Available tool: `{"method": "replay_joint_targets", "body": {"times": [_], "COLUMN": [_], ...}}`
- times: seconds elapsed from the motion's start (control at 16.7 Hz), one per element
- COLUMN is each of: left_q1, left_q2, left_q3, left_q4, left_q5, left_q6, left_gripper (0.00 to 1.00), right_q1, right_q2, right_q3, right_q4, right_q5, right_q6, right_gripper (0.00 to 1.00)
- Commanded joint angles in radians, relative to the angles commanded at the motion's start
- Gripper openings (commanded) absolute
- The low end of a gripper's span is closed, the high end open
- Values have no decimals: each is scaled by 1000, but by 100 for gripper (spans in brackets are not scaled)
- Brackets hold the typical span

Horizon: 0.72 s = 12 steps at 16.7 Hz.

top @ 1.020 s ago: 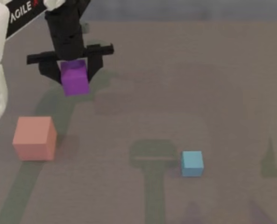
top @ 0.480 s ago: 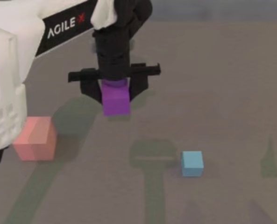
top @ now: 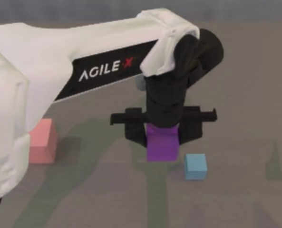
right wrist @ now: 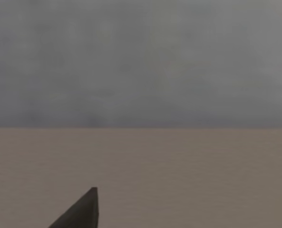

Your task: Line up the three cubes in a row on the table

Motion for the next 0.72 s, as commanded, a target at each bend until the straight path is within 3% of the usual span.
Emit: {"method": "replay_joint_targets", "body": {"times": [0.3,0.72], "left_q1": [3,-1], "left_q2": [8,60], "left_q3": [-11,-172], "left_q4": [15,234], "left_q5": [0,1], "left_q6": [3,1], "left_gripper": [0,0], "right_q1": [0,0], "right_q2": [0,0], "right_q3": [0,0], "right_q4": [0,0], "right_q5": [0,0], "right_q6": [0,0], "right_gripper": [100,100]}}
